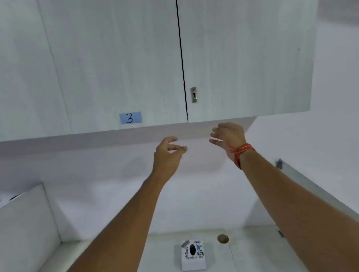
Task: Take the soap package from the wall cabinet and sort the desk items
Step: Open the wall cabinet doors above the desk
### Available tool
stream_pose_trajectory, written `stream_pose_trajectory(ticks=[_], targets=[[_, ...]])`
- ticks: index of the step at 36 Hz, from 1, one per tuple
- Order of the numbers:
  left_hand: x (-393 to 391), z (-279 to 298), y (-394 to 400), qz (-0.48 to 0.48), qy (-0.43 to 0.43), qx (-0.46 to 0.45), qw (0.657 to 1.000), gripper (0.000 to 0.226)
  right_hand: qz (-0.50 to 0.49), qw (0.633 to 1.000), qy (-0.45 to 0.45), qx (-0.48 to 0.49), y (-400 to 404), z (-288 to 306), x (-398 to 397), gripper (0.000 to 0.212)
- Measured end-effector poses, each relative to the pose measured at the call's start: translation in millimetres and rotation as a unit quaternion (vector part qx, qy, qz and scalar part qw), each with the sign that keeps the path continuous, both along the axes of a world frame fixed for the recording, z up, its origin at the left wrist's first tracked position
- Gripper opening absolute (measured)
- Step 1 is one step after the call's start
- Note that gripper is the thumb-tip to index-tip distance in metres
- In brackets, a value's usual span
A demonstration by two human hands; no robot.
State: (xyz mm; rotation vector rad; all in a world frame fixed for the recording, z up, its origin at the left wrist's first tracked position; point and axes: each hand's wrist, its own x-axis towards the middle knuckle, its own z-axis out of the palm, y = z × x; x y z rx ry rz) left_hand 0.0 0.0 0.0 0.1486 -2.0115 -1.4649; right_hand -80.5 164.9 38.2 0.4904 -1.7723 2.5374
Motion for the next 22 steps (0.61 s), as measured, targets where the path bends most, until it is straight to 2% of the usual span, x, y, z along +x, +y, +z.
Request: stream_pose_trajectory(ticks=[3,7,11,15,22], targets=[[-22.9,-1.9,4.5,0.000,-0.012,0.000,1.000,0.039,0.016,0.998,-0.043,-0.035,-9.8,5.3,-21.1,0.040],[-49.1,-0.3,5.3,0.007,-0.026,-0.020,0.999,0.039,0.047,0.994,-0.085,-0.053,-24.7,13.6,-38.5,0.027],[-64.2,3.9,2.9,0.007,-0.027,-0.019,0.999,0.042,0.027,0.990,-0.108,-0.087,-35.8,17.0,-49.3,0.033],[-66.7,7.1,4.8,-0.006,-0.033,-0.021,0.999,0.049,0.028,0.982,-0.125,-0.135,-37.8,18.4,-42.4,0.017],[-47.6,19.8,16.7,-0.033,-0.018,-0.041,0.998,0.061,-0.012,0.984,-0.132,-0.122,-23.9,13.8,-18.1,0.010]])
